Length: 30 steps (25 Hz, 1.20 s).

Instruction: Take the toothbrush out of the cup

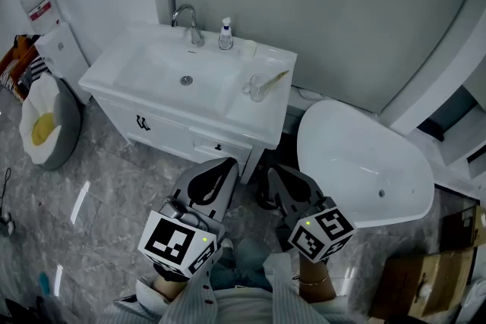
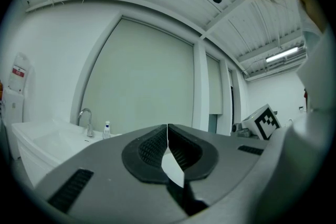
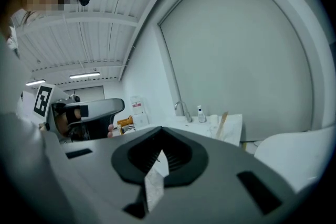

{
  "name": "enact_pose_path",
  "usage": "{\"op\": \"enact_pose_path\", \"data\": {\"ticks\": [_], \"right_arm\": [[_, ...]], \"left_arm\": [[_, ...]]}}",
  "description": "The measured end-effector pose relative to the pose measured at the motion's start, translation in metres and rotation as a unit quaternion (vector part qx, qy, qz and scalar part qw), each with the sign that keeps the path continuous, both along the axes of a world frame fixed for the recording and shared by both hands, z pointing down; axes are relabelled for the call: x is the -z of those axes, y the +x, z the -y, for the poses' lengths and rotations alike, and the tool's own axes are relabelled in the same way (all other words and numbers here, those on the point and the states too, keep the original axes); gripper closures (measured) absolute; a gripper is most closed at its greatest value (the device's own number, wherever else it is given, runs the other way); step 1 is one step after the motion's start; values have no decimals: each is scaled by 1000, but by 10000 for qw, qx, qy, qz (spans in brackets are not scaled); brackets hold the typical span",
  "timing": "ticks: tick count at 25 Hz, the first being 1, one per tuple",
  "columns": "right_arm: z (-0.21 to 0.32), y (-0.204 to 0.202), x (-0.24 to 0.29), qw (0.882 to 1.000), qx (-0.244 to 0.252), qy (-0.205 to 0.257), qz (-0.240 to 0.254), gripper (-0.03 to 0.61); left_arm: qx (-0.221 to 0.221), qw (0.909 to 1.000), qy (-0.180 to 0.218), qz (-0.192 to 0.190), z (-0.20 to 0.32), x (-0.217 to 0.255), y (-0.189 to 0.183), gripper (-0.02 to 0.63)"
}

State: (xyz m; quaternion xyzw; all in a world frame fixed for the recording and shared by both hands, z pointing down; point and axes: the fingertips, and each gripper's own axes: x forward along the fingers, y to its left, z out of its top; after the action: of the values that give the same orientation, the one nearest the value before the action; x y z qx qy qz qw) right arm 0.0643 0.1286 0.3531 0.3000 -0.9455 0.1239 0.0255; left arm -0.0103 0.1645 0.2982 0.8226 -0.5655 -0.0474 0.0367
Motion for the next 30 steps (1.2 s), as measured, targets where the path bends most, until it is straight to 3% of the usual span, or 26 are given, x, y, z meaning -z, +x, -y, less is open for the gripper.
{"op": "enact_pose_path", "data": {"ticks": [14, 30], "right_arm": [[54, -15, -20, 9996, -110, -269, -43, 567], [196, -60, -11, 9993, 83, -345, 65, 567]], "left_arm": [[102, 9998, -156, -100, 44, -16, -30, 594], [238, 9995, -184, 26, 184, -3, -68, 594]]}}
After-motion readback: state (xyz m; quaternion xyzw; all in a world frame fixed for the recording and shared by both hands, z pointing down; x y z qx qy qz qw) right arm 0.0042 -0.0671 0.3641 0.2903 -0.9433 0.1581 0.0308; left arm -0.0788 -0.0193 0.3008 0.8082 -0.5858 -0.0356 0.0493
